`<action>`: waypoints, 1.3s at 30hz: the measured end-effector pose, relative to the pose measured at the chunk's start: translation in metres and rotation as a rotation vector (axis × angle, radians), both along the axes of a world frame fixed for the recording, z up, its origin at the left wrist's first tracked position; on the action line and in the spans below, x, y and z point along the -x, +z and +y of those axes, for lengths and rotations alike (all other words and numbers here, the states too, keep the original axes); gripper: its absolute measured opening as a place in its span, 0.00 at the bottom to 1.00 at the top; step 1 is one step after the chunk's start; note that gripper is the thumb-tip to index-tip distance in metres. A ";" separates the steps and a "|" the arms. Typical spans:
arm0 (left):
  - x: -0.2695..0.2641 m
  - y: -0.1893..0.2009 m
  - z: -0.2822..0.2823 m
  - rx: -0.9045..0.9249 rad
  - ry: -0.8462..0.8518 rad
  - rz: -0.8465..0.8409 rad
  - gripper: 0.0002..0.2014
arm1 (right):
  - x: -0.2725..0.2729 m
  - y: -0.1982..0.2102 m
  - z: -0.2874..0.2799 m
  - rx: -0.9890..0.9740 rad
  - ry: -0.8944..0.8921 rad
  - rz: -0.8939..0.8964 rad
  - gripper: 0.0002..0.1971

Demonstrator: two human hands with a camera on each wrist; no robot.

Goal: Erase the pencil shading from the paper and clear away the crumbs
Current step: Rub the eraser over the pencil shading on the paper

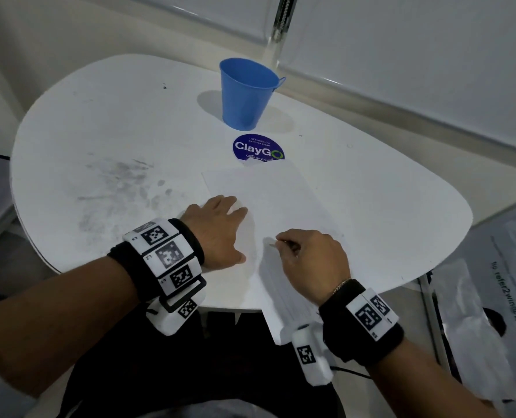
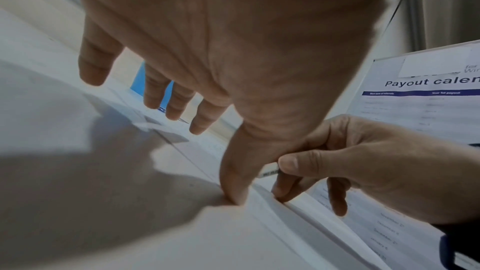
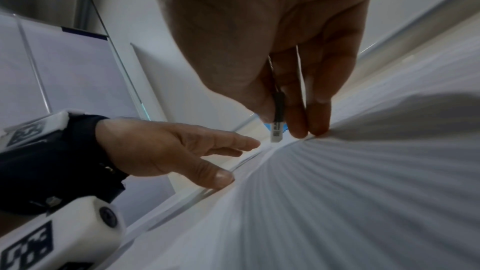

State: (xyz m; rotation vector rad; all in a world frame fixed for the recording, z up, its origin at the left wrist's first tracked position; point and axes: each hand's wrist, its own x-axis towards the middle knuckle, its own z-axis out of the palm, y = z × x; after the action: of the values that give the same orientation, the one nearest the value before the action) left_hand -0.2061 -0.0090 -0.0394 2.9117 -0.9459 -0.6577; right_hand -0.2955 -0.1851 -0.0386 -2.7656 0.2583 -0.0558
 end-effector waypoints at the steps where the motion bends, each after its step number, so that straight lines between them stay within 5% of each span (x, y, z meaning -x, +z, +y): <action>1: 0.000 0.000 -0.001 0.012 0.004 -0.023 0.43 | 0.000 0.000 0.000 -0.007 -0.002 0.006 0.10; 7: 0.003 0.006 -0.003 0.083 0.031 -0.090 0.28 | 0.003 -0.001 0.007 -0.071 0.005 0.014 0.10; 13: 0.001 0.005 -0.001 0.051 0.032 -0.074 0.25 | -0.001 0.000 0.000 -0.236 -0.060 -0.045 0.07; 32: 0.009 -0.001 -0.007 -0.041 0.033 -0.040 0.55 | -0.004 -0.006 0.009 -0.175 0.055 0.046 0.09; 39: 0.017 -0.001 -0.012 -0.076 0.046 -0.072 0.53 | -0.018 0.005 -0.016 -0.157 -0.071 0.007 0.08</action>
State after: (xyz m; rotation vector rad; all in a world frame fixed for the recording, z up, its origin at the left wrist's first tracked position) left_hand -0.2235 -0.0209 -0.0400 3.0332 -0.8757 -0.6027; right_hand -0.2774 -0.2011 -0.0333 -2.6005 0.3478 -0.0425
